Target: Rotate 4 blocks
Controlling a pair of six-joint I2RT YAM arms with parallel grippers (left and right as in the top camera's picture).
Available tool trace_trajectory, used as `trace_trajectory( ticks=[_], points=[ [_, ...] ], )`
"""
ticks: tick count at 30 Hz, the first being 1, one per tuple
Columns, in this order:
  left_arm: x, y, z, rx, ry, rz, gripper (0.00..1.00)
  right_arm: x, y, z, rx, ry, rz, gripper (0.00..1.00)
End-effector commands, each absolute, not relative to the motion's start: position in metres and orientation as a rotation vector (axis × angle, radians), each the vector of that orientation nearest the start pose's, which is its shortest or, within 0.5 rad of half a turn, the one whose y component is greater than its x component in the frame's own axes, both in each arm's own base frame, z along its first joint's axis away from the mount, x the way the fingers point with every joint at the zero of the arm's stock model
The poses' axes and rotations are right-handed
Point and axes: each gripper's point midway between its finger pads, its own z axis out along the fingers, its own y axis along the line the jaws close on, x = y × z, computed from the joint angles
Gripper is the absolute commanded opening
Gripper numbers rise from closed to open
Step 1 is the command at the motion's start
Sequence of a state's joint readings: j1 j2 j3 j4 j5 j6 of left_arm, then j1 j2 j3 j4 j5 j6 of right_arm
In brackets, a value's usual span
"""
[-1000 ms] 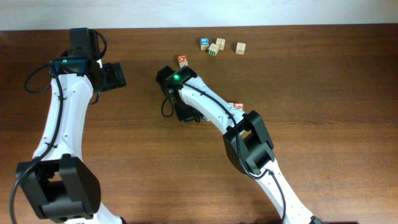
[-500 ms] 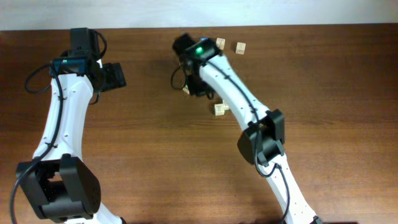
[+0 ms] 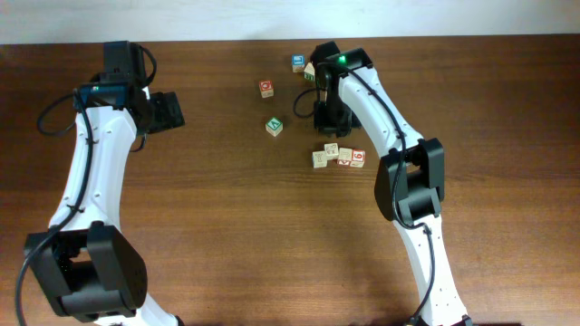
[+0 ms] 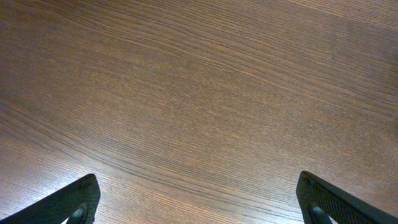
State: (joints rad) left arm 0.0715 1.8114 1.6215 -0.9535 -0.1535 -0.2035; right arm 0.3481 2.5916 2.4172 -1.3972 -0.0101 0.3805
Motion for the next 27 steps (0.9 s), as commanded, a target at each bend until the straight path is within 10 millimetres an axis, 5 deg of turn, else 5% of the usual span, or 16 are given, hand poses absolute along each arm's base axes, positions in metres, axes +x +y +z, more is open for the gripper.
trace_trajectory(
  ticks=[1, 13, 17, 23, 27],
  points=[
    [0.437, 0.057, 0.162, -0.431, 2.660, 0.154, 0.99, 0.455, 0.173, 0.018, 0.027, 3.189, 0.013, 0.15],
    [0.437, 0.057, 0.162, -0.431, 2.660, 0.154, 0.99, 0.441, 0.168, 0.022, 0.018, 3.241, -0.038, 0.08],
    [0.437, 0.057, 0.162, -0.431, 2.660, 0.154, 0.99, 0.457, 0.192, 0.066, -0.149, 3.140, 0.132, 0.21],
    [0.437, 0.057, 0.162, -0.431, 2.660, 0.154, 0.99, 0.397, 0.244, 0.066, -0.370, 3.253, 0.101, 0.22],
    [0.437, 0.057, 0.162, -0.431, 2.661, 0.154, 0.99, 0.384, 0.233, 0.049, -0.266, 3.310, -0.089, 0.07]
  ],
)
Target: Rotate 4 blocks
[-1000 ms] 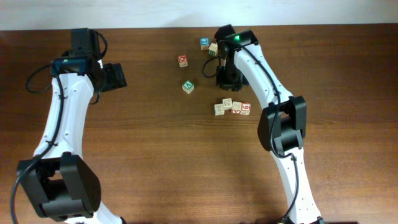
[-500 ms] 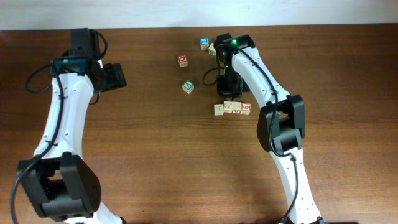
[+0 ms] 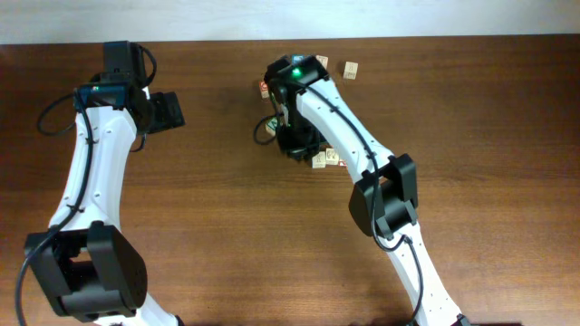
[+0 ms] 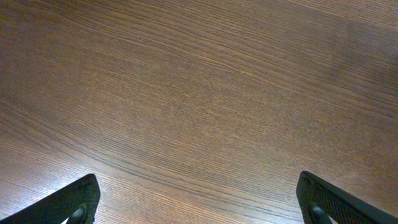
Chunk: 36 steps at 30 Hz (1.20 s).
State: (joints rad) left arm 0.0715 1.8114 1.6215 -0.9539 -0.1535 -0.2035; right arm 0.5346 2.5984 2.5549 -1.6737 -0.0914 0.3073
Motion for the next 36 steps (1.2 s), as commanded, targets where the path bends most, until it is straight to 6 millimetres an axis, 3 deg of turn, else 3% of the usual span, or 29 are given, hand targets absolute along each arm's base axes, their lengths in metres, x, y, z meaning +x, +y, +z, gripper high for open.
trace_trajectory(
  ticks=[1, 5, 11, 15, 17, 19, 24, 25, 30, 36],
  points=[
    [0.437, 0.057, 0.162, -0.431, 2.661, 0.154, 0.99, 0.380, 0.229, 0.041, -0.246, 3.329, -0.125, 0.06],
    [0.437, 0.057, 0.162, -0.431, 2.661, 0.154, 0.99, 0.370, 0.221, 0.010, -0.244, 3.382, -0.173, 0.05],
    [0.437, 0.057, 0.162, -0.431, 2.661, 0.154, 0.99, 0.396, 0.210, 0.006, -0.258, 3.250, -0.308, 0.05],
    [0.437, 0.057, 0.162, -0.431, 2.661, 0.154, 0.99, 0.397, 0.211, 0.006, -0.272, 3.245, -0.300, 0.05],
    [0.437, 0.057, 0.162, -0.431, 2.661, 0.154, 0.99, 0.392, 0.219, 0.010, -0.348, 3.263, -0.242, 0.05],
    [0.437, 0.057, 0.162, -0.431, 2.659, 0.154, 0.99, 0.389, 0.245, 0.022, -0.422, 3.266, -0.048, 0.05],
    [0.437, 0.057, 0.162, -0.431, 2.659, 0.154, 0.99, 0.436, 0.265, 0.022, -0.387, 3.065, 0.031, 0.05],
    [0.437, 0.057, 0.162, -0.431, 2.660, 0.154, 0.99, 0.445, 0.263, 0.019, -0.372, 3.029, -0.004, 0.05],
    [0.436, 0.057, 0.161, -0.430, 2.666, 0.155, 0.99, 0.446, 0.238, 0.015, -0.318, 3.015, -0.219, 0.05],
    [0.436, 0.057, 0.161, -0.431, 2.666, 0.155, 0.99, 0.436, 0.228, 0.016, -0.326, 3.054, -0.280, 0.05]
  ],
)
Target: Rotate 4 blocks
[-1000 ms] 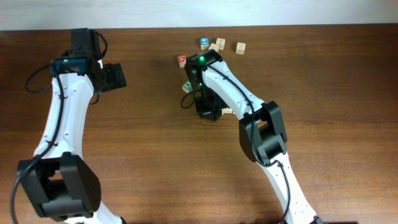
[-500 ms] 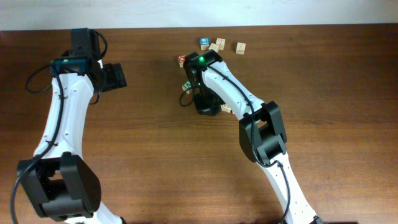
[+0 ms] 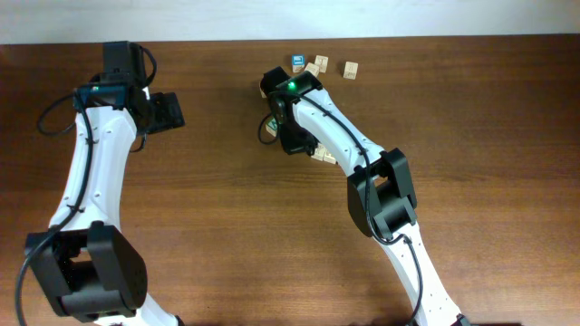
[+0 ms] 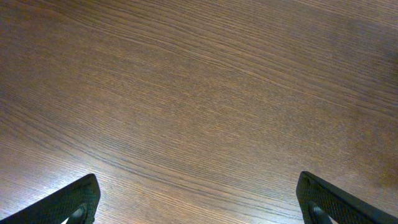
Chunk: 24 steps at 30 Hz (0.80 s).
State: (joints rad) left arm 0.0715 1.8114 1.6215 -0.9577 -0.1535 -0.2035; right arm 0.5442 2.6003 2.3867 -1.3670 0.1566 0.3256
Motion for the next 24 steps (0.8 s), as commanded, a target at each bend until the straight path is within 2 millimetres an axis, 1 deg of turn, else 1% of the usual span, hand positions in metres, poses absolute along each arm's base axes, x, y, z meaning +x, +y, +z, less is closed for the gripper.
trace_trajectory(
  ticks=[1, 7, 9, 10, 11, 12, 13, 14, 15, 16, 17, 18, 20, 21, 22, 23, 24],
  points=[
    [0.436, 0.057, 0.161, -0.431, 2.667, 0.155, 0.99, 0.434, 0.226, 0.016, -0.328, 3.062, -0.294, 0.05],
    [0.435, 0.057, 0.161, -0.431, 2.667, 0.155, 0.99, 0.424, 0.220, 0.017, -0.340, 3.099, -0.327, 0.04],
    [0.436, 0.057, 0.161, -0.431, 2.667, 0.155, 0.99, 0.424, 0.225, 0.023, -0.338, 3.101, -0.290, 0.05],
    [0.436, 0.056, 0.161, -0.431, 2.667, 0.155, 0.99, 0.429, 0.234, 0.042, -0.328, 3.078, -0.207, 0.05],
    [0.436, 0.056, 0.161, -0.431, 2.667, 0.155, 0.99, 0.435, 0.239, 0.061, -0.314, 3.047, -0.146, 0.05],
    [0.435, 0.056, 0.161, -0.431, 2.668, 0.154, 0.99, 0.440, 0.243, 0.091, -0.292, 3.001, -0.059, 0.05],
    [0.435, 0.054, 0.161, -0.427, 2.674, 0.137, 1.00, 0.446, 0.240, 0.124, -0.257, 2.956, 0.016, 0.05],
    [0.436, 0.047, 0.160, -0.415, 2.680, 0.080, 1.00, 0.450, 0.230, 0.154, -0.212, 2.916, 0.066, 0.06],
    [0.437, 0.036, 0.159, -0.393, 2.687, 0.015, 1.00, 0.452, 0.214, 0.179, -0.161, 2.887, 0.108, 0.06],
    [0.438, 0.027, 0.160, -0.372, 2.689, -0.027, 0.98, 0.457, 0.209, 0.198, -0.191, 2.845, 0.201, 0.06],
    [0.440, 0.013, 0.160, -0.333, 2.693, -0.050, 0.97, 0.459, 0.200, 0.219, -0.164, 2.810, 0.313, 0.08],
    [0.441, -0.002, 0.160, -0.286, 2.693, -0.063, 0.96, 0.462, 0.184, 0.236, -0.134, 2.775, 0.346, 0.08],
    [0.441, -0.042, 0.162, -0.173, 2.697, -0.126, 0.95, 0.461, 0.151, 0.276, -0.086, 2.689, 0.425, 0.09],
    [0.441, -0.060, 0.161, -0.132, 2.698, -0.159, 0.94, 0.459, 0.130, 0.295, -0.033, 2.651, 0.424, 0.08],
    [0.439, -0.082, 0.159, -0.111, 2.704, -0.188, 0.94, 0.453, 0.096, 0.315, 0.046, 2.612, 0.393, 0.09],
    [0.438, -0.109, 0.153, -0.058, 2.715, -0.235, 0.93, 0.444, 0.056, 0.324, 0.153, 2.608, 0.343, 0.09],
    [0.436, -0.129, 0.147, -0.007, 2.727, -0.292, 0.91, 0.436, 0.031, 0.320, 0.217, 2.633, 0.318, 0.09]
  ],
)
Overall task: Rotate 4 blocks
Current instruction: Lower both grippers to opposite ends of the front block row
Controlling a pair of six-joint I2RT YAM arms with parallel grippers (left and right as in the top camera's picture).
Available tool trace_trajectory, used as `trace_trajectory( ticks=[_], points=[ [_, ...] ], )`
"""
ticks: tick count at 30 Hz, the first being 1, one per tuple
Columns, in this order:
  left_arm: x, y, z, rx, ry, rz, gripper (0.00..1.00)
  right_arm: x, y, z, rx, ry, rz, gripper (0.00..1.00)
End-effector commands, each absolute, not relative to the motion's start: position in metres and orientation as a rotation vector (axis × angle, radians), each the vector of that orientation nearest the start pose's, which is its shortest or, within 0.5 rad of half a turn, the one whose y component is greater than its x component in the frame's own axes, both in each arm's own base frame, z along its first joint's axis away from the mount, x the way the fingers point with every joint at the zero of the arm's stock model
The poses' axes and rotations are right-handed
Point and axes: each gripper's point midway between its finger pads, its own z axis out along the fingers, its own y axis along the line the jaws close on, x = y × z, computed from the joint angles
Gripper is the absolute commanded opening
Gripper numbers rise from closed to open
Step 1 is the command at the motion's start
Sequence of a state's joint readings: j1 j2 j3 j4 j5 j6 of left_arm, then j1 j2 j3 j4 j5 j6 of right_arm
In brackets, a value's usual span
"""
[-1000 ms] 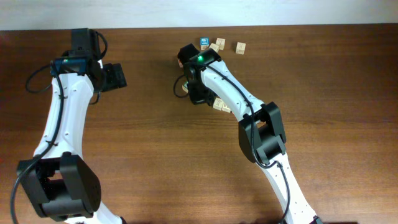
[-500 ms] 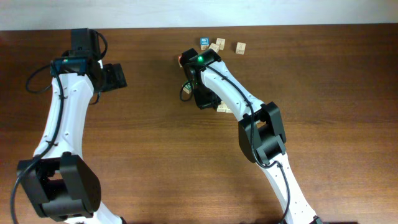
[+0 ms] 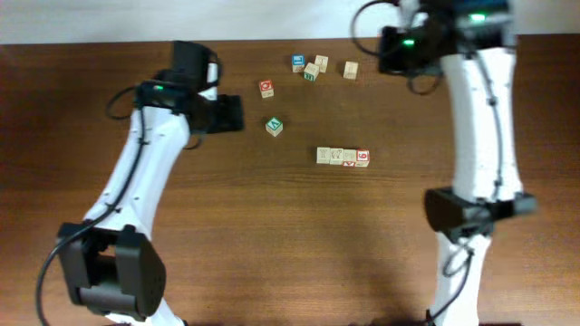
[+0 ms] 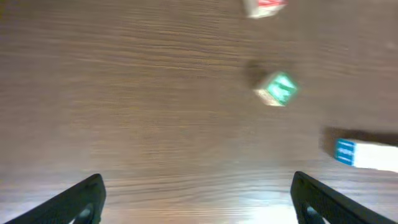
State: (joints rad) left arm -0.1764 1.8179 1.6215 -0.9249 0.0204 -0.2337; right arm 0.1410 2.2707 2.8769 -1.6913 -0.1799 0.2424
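Several small letter blocks lie on the wooden table [image 3: 181,208]. A red one [image 3: 265,88] and a green one [image 3: 274,127] stand apart at the centre. A blue block [image 3: 298,62] and three tan ones are grouped at the back, and a row of blocks [image 3: 342,157] lies further front. My left gripper [image 3: 228,113] is just left of the green block. In the left wrist view it is open [image 4: 198,208] over bare wood, with the green block [image 4: 278,89] ahead, blurred. My right gripper [image 3: 394,45] is raised at the back right, its jaws not discernible.
The left wrist view also catches the red block [image 4: 264,6] at the top edge and the end of the row of blocks [image 4: 365,154] at the right. A white wall strip runs along the table's far edge.
My right arm has left the green block at the centre and now stands raised at the back right. My left gripper has moved right, close to the green block, which now shows in its wrist view.
My right gripper first stood over the blocks near the back group, while my left arm stayed still at the far left over bare wood. Then the right gripper was down at the green block for two moments. Now it is withdrawn and the left has come across.
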Motion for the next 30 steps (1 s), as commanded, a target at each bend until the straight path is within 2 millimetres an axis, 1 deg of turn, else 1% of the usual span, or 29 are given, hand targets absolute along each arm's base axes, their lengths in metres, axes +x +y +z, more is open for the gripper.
trace_trajectory(
  ticks=[1, 2, 3, 4, 5, 6, 7, 8, 9, 10, 11, 12, 14, 16, 19, 22, 25, 27, 29, 30],
  points=[
    [0.434, -0.145, 0.141, 0.035, 2.740, -0.340, 0.91, 0.429, 0.011, 0.309, 0.256, 2.677, 0.294, 0.08],
    [0.432, -0.160, 0.131, 0.074, 2.757, -0.373, 0.90, 0.421, -0.008, 0.290, 0.331, 2.746, 0.288, 0.08],
    [0.431, -0.170, 0.121, 0.087, 2.776, -0.389, 0.90, 0.415, -0.014, 0.270, 0.347, 2.814, 0.328, 0.08],
    [0.430, -0.180, 0.108, 0.071, 2.805, -0.401, 0.87, 0.406, -0.010, 0.237, 0.291, 2.922, 0.434, 0.08],
    [0.428, -0.192, 0.096, 0.079, 2.827, -0.430, 0.85, 0.400, -0.006, 0.207, 0.254, 2.998, 0.486, 0.09],
    [0.425, -0.208, 0.087, 0.113, 2.838, -0.495, 0.84, 0.395, 0.000, 0.177, 0.202, 3.052, 0.531, 0.09],
    [0.424, -0.220, 0.081, 0.142, 2.841, -0.540, 0.84, 0.393, 0.005, 0.154, 0.178, 3.079, 0.564, 0.09],
    [0.423, -0.228, 0.075, 0.155, 2.844, -0.556, 0.84, 0.389, 0.009, 0.133, 0.164, 3.100, 0.603, 0.09],
    [0.422, -0.234, 0.070, 0.168, 2.851, -0.557, 0.84, 0.386, 0.012, 0.116, 0.166, 3.109, 0.634, 0.09],
    [0.420, -0.237, 0.066, 0.169, 2.860, -0.556, 0.84, 0.384, 0.014, 0.102, 0.163, 3.112, 0.650, 0.09],
    [0.418, -0.239, 0.062, 0.166, 2.873, -0.556, 0.84, 0.385, 0.016, 0.083, 0.157, 3.100, 0.659, 0.13],
    [0.418, -0.240, 0.056, 0.150, 2.885, -0.555, 0.79, 0.387, 0.019, 0.070, 0.141, 3.083, 0.662, 0.13],
    [0.419, -0.241, 0.044, 0.127, 2.903, -0.553, 0.77, 0.390, 0.034, 0.045, 0.080, 3.042, 0.689, 0.13],
    [0.421, -0.241, 0.043, 0.129, 2.894, -0.554, 0.77, 0.393, 0.051, 0.026, -0.001, 3.006, 0.677, 0.13],
    [0.425, -0.240, 0.044, 0.127, 2.881, -0.538, 0.79, 0.399, 0.071, 0.012, -0.082, 2.963, 0.648, 0.13],
    [0.427, -0.236, 0.042, 0.119, 2.876, -0.496, 0.80, 0.407, 0.081, 0.009, -0.099, 2.938, 0.598, 0.13],
    [0.429, -0.232, 0.042, 0.110, 2.873, -0.475, 0.80, 0.416, 0.092, 0.009, -0.157, 2.900, 0.574, 0.13],
    [0.429, -0.232, 0.042, 0.109, 2.873, -0.475, 0.80, 0.421, 0.103, 0.008, -0.200, 2.873, 0.574, 0.13],
    [0.430, -0.231, 0.042, 0.107, 2.874, -0.474, 0.79, 0.418, 0.115, 0.004, -0.242, 2.877, 0.573, 0.13],
    [0.430, -0.230, 0.042, 0.103, 2.874, -0.473, 0.77, 0.418, 0.117, 0.004, -0.248, 2.878, 0.570, 0.13]
  ],
)
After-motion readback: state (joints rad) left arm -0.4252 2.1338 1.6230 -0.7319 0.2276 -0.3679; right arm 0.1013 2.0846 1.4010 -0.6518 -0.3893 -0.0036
